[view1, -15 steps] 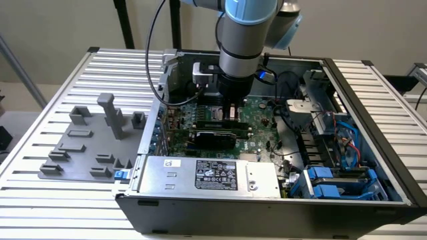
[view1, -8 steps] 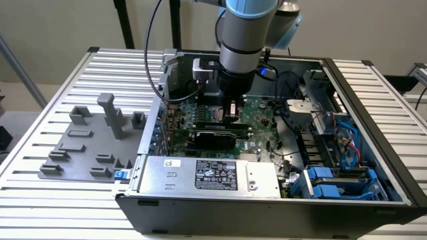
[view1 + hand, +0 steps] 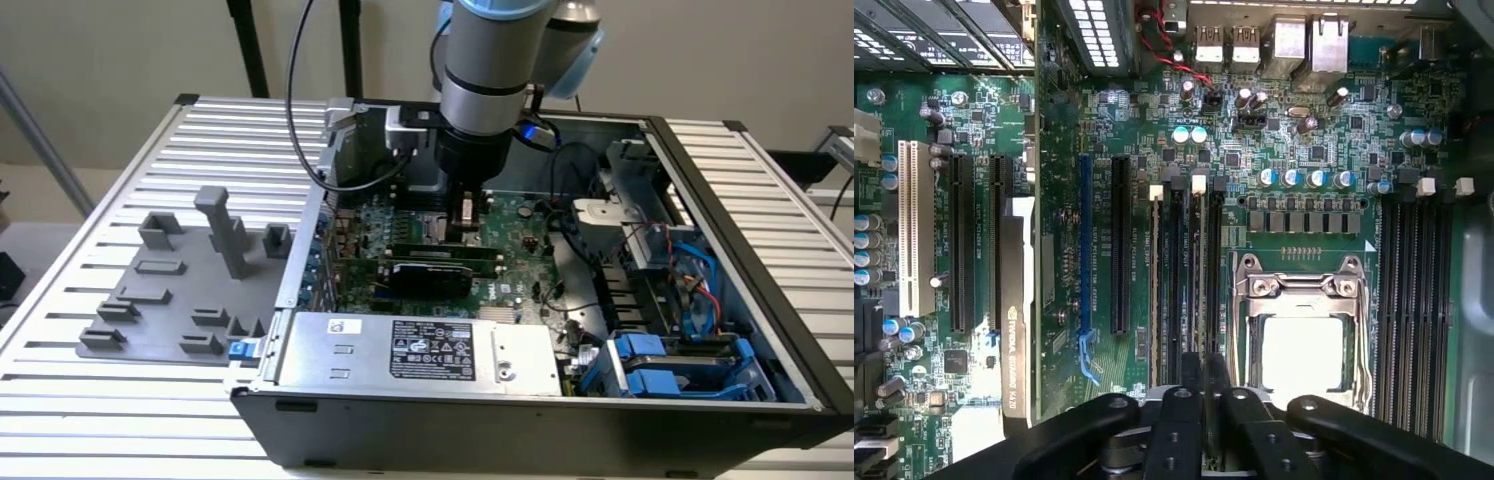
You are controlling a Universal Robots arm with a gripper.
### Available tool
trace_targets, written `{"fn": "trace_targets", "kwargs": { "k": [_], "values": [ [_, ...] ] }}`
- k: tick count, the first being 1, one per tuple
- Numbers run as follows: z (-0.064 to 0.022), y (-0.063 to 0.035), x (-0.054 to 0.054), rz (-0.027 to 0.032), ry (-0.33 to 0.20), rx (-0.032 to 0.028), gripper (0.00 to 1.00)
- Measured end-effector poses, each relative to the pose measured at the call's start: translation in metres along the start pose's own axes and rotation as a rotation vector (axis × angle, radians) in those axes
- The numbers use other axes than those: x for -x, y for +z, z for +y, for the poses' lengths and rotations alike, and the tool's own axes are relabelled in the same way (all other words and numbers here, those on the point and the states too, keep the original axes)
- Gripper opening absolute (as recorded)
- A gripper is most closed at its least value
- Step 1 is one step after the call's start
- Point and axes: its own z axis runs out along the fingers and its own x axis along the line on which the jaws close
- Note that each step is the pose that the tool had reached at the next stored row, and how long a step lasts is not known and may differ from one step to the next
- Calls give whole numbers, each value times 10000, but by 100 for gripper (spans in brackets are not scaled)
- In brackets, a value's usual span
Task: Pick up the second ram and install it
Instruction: 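Insert the second ram into the second slot, then press down the second ram until it locks into place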
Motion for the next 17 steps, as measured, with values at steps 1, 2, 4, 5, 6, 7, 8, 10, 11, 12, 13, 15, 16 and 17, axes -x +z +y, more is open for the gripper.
{"fn": "trace_targets", "kwargs": {
  "k": [1,2,4,5,6,7,8,10,11,12,13,15,16,17],
  "values": [
    [0,0,0,0,0,0,13],
    [0,0,0,0,0,0,11],
    [0,-1,0,2,0,1,11],
    [1,-1,0,2,2,1,11],
    [1,-1,0,3,2,1,11],
    [1,-1,0,2,1,1,11],
    [1,-1,0,3,1,1,11],
    [0,-1,0,3,0,1,11],
    [0,-1,0,2,0,1,11],
    [0,-1,0,3,0,1,11],
    [0,-1,0,3,0,1,11],
    [0,-1,0,2,0,1,11],
    [0,-1,0,2,0,1,11],
    [0,-1,0,2,0,1,11]
  ]
}}
